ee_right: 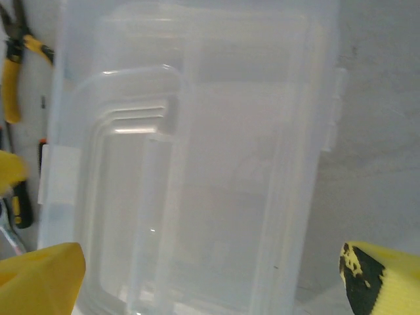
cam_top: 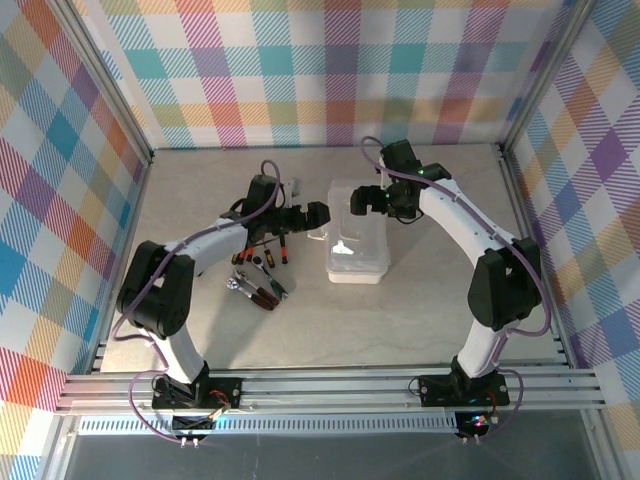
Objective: Pack the tool kit
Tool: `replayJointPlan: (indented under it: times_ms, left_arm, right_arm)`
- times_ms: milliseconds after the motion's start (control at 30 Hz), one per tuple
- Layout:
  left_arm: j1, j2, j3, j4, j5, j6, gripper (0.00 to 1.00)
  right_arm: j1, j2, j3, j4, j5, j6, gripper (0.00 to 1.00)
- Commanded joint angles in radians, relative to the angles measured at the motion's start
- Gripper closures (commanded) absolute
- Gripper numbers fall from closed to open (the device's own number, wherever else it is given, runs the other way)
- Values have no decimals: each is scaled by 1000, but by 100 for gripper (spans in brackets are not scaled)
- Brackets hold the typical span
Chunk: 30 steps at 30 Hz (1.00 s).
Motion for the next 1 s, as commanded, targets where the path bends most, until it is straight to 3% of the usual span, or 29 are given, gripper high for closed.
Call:
replayJointPlan:
  times_ms: [0,333,967]
  left_arm:
    - [-2,-49,76,-383,-204,167,0]
    - [4,-82,62,-459,-270,154,0]
    - [18,-9,55,-446,-209,145,0]
  right_arm:
    - [0,-11,-15,-42,55,-9,1]
    - [37,89,50,-53,50,-10,1]
    - [63,197,103,-71,88,-2,0]
